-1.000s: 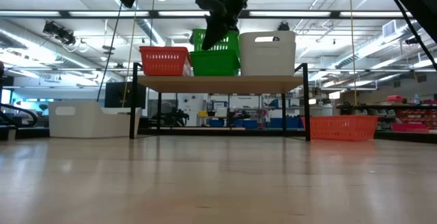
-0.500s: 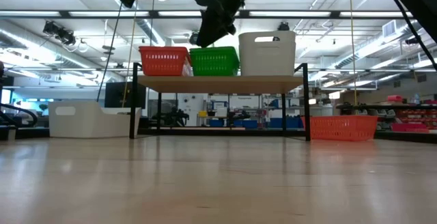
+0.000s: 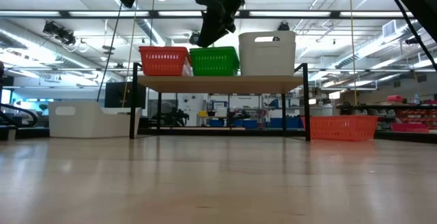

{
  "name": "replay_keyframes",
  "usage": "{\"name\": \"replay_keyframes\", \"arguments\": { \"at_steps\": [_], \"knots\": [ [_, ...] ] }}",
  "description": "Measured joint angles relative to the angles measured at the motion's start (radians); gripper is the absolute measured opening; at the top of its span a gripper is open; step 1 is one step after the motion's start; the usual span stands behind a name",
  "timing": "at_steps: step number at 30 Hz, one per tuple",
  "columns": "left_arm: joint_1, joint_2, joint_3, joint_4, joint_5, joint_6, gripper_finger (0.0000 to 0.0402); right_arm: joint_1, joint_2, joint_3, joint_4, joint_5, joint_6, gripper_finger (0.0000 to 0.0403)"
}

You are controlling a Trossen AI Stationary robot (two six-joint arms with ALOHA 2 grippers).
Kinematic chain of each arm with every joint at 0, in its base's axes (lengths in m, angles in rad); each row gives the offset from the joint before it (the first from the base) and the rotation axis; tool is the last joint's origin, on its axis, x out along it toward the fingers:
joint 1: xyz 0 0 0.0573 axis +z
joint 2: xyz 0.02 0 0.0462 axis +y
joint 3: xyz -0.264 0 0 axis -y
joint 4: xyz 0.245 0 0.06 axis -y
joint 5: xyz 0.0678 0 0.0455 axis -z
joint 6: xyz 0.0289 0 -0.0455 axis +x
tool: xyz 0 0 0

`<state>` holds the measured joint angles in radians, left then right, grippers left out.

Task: Stack baskets on shelf by color
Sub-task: Stack the green bin on top of the stacked green bins on the shelf

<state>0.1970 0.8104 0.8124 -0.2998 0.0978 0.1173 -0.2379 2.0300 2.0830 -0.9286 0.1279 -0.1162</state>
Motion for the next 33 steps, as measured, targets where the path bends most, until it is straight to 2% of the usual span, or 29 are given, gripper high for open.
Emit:
{"name": "replay_keyframes", "arguments": {
  "at_steps": [13,33],
  "knots": [
    [0.000,-0.001,0.000,-0.001,0.000,0.010,0.0172,0.000,0.060,-0.001,0.012,-0.002,-0.043,0.0132],
    [0.003,0.000,0.000,-0.014,0.000,0.009,0.0172,0.032,0.063,0.000,-0.046,-0.043,-0.053,0.0132]
  ]
}}
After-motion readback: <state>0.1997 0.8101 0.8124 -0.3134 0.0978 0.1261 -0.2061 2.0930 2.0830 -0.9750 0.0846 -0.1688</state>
